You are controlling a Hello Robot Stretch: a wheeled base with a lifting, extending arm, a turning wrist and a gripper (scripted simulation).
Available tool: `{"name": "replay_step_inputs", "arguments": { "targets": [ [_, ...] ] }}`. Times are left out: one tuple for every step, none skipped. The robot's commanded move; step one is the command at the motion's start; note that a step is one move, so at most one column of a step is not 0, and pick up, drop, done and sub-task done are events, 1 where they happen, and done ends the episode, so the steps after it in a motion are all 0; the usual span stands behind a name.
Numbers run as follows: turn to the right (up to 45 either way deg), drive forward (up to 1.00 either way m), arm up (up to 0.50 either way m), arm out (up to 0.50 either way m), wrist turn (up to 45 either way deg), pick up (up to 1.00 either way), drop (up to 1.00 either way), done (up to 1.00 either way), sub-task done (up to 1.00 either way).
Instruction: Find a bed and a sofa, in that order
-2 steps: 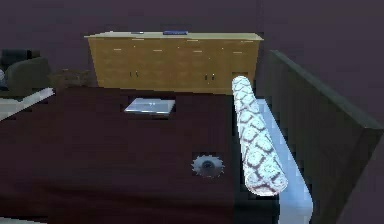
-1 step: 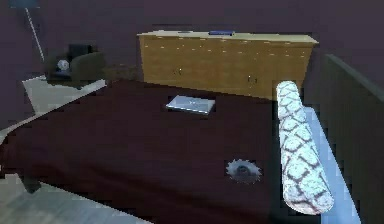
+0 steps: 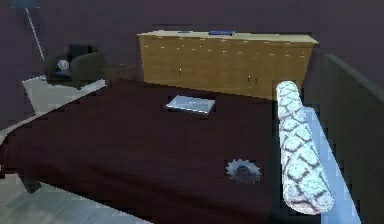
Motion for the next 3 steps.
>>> {"name": "replay_step_inputs", "arguments": {
  "targets": [
    [-45.0,0.0,0.0,0.0,0.0,0.0,0.0,0.0,0.0],
    [-45.0,0.0,0.0,0.0,0.0,0.0,0.0,0.0,0.0],
    [-45.0,0.0,0.0,0.0,0.0,0.0,0.0,0.0,0.0]
  ]
}}
